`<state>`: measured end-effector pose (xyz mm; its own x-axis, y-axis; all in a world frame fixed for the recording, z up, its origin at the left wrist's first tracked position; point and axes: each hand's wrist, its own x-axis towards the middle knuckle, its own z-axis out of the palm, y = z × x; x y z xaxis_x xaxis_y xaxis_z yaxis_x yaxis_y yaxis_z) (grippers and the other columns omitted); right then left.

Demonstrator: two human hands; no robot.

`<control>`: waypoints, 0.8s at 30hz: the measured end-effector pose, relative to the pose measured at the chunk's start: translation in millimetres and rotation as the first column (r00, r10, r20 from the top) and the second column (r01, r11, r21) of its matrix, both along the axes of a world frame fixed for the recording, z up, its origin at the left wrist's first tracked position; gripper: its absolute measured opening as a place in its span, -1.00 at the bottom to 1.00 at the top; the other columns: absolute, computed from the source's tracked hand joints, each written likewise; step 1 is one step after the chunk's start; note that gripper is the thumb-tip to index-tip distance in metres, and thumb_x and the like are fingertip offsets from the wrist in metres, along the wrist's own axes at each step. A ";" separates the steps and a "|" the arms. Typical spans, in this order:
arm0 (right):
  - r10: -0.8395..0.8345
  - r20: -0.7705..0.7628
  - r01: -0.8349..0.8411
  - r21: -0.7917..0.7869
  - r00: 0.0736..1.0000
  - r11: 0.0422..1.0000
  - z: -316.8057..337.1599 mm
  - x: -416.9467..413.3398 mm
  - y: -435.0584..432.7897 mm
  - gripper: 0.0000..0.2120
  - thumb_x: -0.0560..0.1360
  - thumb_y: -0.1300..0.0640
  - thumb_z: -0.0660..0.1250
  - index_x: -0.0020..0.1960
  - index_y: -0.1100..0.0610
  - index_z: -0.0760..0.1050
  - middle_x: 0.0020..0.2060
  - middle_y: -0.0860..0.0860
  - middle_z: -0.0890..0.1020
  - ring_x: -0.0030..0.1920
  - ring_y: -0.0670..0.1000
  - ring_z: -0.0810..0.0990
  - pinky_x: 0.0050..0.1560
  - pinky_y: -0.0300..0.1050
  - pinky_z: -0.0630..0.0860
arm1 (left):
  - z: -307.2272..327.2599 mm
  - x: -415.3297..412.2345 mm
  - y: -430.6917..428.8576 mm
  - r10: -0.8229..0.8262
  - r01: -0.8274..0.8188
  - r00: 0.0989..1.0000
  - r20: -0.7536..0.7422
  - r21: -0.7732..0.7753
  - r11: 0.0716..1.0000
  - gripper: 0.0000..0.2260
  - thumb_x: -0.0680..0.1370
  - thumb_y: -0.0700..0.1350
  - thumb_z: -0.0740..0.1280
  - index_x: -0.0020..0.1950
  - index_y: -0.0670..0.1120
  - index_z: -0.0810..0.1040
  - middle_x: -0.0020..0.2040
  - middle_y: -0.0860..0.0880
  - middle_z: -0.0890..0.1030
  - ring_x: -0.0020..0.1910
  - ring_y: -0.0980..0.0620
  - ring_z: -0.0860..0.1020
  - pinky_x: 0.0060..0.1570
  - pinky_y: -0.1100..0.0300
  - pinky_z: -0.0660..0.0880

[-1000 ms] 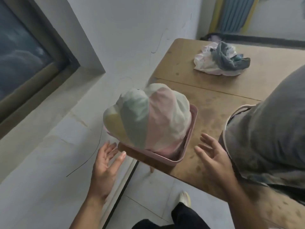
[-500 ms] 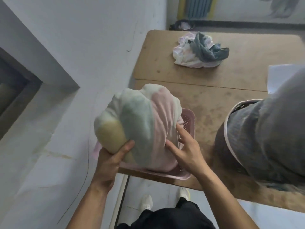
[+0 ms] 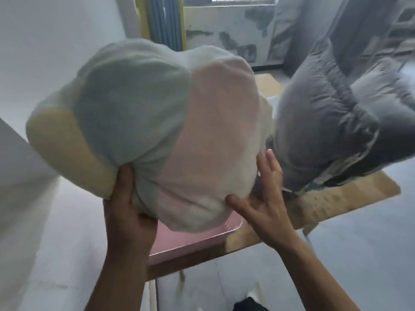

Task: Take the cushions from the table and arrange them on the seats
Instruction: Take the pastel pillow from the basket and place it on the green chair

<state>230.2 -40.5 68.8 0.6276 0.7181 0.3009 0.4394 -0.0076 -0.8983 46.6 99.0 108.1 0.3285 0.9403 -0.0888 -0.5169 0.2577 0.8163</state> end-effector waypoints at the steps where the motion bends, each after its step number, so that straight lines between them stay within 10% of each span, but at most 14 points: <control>1: -0.050 0.007 0.050 -0.003 0.999 0.999 0.9 -0.4 -16.5 0.01 0.28 -0.51 0.43 0.59 -0.38 0.02 0.65 -0.09 -0.06 0.65 -0.08 -0.11 0.60 0.23 0.12 | 4.0 9.0 -9.6 -0.066 0.067 0.996 0.061 -0.020 0.998 -0.50 0.36 0.14 0.51 0.26 0.00 0.70 0.21 0.07 0.72 0.22 0.09 0.67 0.14 0.15 0.62; 4: -0.181 0.063 0.179 0.029 0.982 0.983 5.5 3.8 -75.1 0.12 0.30 -0.52 0.39 0.65 -0.17 -0.09 0.65 -0.07 0.02 0.66 0.03 0.02 0.56 0.31 0.18 | 16.0 37.7 -54.8 -0.313 0.313 0.934 0.171 0.032 0.949 -0.71 0.37 0.12 0.41 -0.04 0.04 0.81 0.08 0.05 0.77 0.11 0.08 0.71 0.03 0.18 0.65; 9: -0.476 0.023 0.467 0.154 0.879 0.871 25.6 -0.6 -190.3 0.05 0.28 -0.54 0.38 0.61 -0.17 0.04 0.56 -0.19 0.28 0.54 -0.03 0.33 0.44 0.13 0.40 | 42.8 74.5 -136.0 -0.602 0.613 0.726 0.334 0.083 0.786 -0.45 0.75 0.02 0.00 0.59 -0.37 0.19 0.57 -0.41 0.24 0.59 -0.33 0.20 0.60 -0.15 -0.04; 12: -0.639 -0.054 0.636 0.197 0.767 0.746 21.7 -10.0 -272.4 -0.03 0.28 -0.45 0.43 0.57 -0.24 0.11 0.50 -0.25 0.35 0.50 -0.13 0.38 0.40 -0.11 0.43 | 27.4 105.7 -211.5 -0.740 0.741 0.659 0.136 0.047 0.669 -0.13 0.39 0.21 0.58 0.54 -0.22 0.40 0.52 -0.27 0.44 0.52 -0.24 0.38 0.58 -0.19 0.11; 15: -0.778 -0.098 0.781 0.164 0.620 0.602 7.0 -20.8 -369.9 -0.18 0.29 -0.31 0.44 0.48 -0.34 0.19 0.43 -0.24 0.42 0.41 -0.22 0.45 0.32 -0.24 0.46 | 12.3 133.8 -298.6 -0.816 0.813 0.578 0.010 0.078 0.577 0.14 0.03 0.29 0.70 0.51 -0.13 0.46 0.45 -0.13 0.55 0.45 -0.13 0.50 0.48 -0.13 0.34; 20: -0.926 -0.105 0.932 0.037 0.362 0.360 -20.7 -39.0 -552.0 -0.51 0.44 -0.29 0.31 0.32 -0.51 0.24 0.26 -0.25 0.49 0.23 -0.36 0.47 0.15 -0.47 0.41 | -10.8 175.2 -479.7 -0.748 0.882 0.453 -0.485 0.367 0.296 -0.45 0.23 0.31 0.53 0.12 0.07 0.69 -0.16 0.26 0.70 -0.18 0.48 0.59 -0.11 0.37 0.52; 24: -0.977 -0.116 0.983 0.002 0.180 0.181 -28.7 -48.3 -669.1 -0.49 0.52 -0.18 0.31 0.43 -0.27 0.26 0.29 -0.19 0.46 0.26 -0.32 0.45 0.20 -0.36 0.43 | -26.5 195.8 -612.2 -0.892 0.963 0.152 -0.425 0.266 0.037 -0.64 0.43 -0.11 0.54 0.18 -0.08 0.55 -0.07 0.28 0.71 -0.13 0.51 0.60 -0.19 0.57 0.47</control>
<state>181.8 -709.7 40.1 0.8251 -0.5171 0.2277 0.0548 -0.3279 -0.9431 242.3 -513.2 81.7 0.9753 -0.2181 0.0338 -0.0113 0.1035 0.9946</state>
